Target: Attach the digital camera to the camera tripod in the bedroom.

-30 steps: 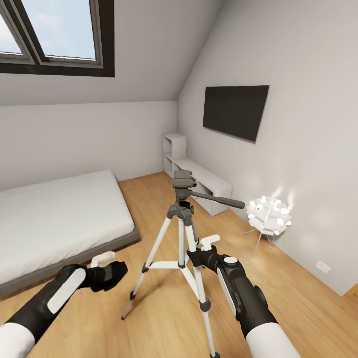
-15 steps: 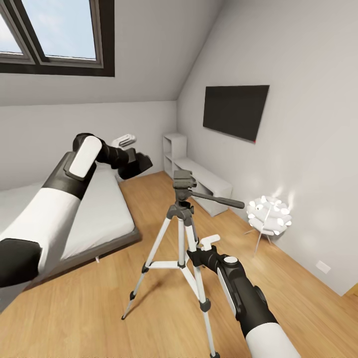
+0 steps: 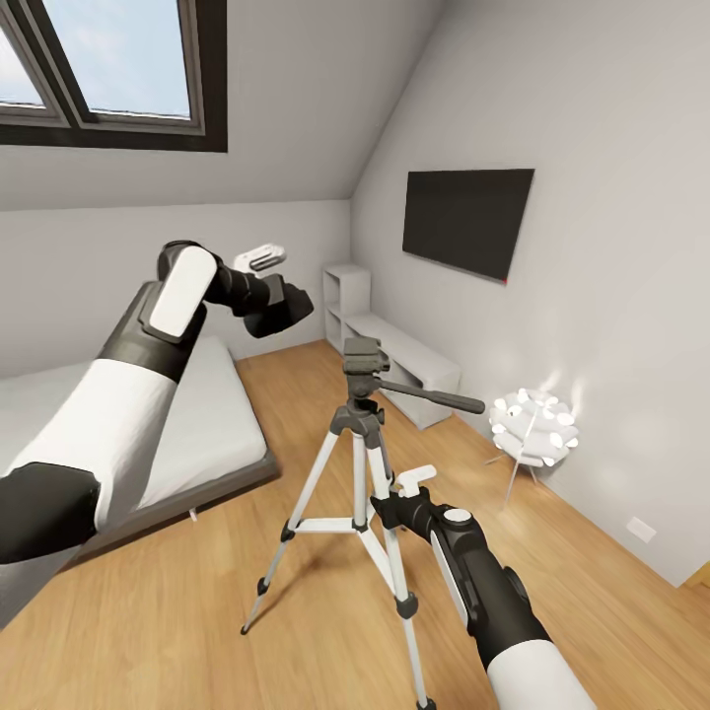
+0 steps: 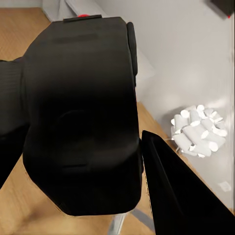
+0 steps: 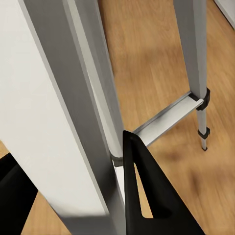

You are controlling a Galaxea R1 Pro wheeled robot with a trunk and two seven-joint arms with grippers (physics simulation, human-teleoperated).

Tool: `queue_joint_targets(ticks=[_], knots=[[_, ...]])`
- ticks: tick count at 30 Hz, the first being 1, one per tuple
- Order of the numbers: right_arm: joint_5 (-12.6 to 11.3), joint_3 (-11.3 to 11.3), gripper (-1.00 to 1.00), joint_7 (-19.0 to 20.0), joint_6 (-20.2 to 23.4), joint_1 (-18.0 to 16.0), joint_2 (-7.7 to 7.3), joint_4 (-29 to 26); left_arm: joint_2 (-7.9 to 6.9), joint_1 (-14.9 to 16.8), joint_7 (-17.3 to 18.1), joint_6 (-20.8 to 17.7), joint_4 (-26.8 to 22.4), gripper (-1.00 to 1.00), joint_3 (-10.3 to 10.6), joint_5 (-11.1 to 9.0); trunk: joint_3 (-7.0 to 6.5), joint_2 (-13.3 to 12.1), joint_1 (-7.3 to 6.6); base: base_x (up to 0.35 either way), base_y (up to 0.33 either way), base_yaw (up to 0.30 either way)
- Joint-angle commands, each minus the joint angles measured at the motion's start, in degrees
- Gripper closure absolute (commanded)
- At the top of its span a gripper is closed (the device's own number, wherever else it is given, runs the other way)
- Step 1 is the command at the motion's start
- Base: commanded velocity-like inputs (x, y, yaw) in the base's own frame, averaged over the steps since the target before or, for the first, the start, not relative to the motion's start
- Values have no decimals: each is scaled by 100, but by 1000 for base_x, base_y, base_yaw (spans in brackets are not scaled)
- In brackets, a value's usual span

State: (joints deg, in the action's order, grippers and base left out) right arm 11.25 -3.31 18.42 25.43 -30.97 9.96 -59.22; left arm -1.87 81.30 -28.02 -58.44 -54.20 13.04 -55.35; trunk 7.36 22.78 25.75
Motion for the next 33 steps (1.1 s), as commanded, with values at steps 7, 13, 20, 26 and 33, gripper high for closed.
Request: queue_joint_targets(ticks=[7,13,20,26,33], knots=[[49,7,100,39,24,-5,3,-13,245,9,-43,-3,-84,100,25,-31,13,13,4,0,0,0],[49,10,100,39,24,-5,3,-12,323,9,-45,-2,-104,100,26,-23,13,13,4,0,0,0],[45,28,100,39,24,-6,3,-18,462,9,-604,813,-402,100,53,10,13,13,4,0,0,0],[44,28,100,39,24,-6,3,-84,330,9,266,975,-582,100,221,60,13,13,4,0,0,0],[44,17,100,39,32,-5,3,-174,-6,9,1371,1070,-625,100,265,79,13,13,4,0,0,0]])
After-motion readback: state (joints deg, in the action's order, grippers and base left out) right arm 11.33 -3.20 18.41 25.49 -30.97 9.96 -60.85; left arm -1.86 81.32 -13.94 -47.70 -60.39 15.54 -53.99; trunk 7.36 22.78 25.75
